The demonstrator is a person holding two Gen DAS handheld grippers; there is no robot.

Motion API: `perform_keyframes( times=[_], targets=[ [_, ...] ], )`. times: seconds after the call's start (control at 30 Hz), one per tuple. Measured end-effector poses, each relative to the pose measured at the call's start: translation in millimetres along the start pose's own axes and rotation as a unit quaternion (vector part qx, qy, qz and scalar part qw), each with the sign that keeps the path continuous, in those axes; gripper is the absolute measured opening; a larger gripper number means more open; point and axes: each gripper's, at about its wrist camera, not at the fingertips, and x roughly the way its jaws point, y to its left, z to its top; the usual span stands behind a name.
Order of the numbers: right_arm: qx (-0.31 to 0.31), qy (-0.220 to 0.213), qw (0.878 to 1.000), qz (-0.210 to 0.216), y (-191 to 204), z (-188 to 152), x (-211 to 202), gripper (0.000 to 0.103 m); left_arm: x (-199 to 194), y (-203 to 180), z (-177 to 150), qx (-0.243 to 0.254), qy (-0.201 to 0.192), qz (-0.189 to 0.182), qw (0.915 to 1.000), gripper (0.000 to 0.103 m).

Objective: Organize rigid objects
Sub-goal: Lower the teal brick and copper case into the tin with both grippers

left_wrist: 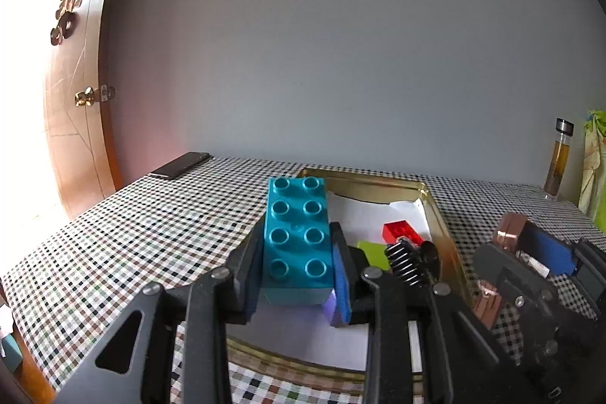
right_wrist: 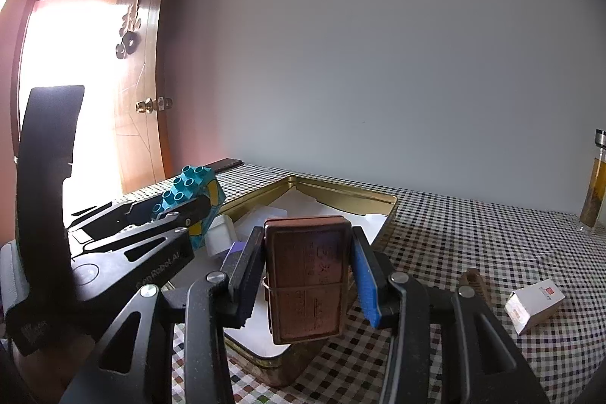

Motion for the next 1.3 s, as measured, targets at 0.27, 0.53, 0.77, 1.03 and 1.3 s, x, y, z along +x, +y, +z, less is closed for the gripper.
perform_keyframes(
  times=[0.27, 0.53, 0.77, 1.03, 1.3],
  targets=[
    [-0.007, -0.006, 1.000, 0.011, 7.2, 0.9, 0.8, 0.047, 2.7, 1.7, -0.3, -0.002, 0.001, -0.003, 1.0000, 0.031],
    [0.002, 0.005, 1.000, 0.029, 3.9, 2.1, 8.8, 0.047, 13.5, 5.6, 1.1, 0.004, 0.018, -0.004, 0.9998, 0.031],
    [0.019, 0.019, 0.999, 0.039, -3.0, 5.5, 19.2, 0.047, 21.5, 4.8, 9.4, 0.017, 0.033, -0.018, 0.9991, 0.031],
    [0.070, 0.042, 0.995, 0.063, -26.3, 21.2, 35.9, 0.047, 43.5, 0.9, 21.3, 0.031, 0.070, -0.035, 0.9964, 0.031],
    [0.106, 0.100, 0.986, 0.077, -42.9, 30.4, 73.1, 0.047, 71.7, -8.7, 32.3, 0.052, 0.134, -0.060, 0.9877, 0.031]
  ],
)
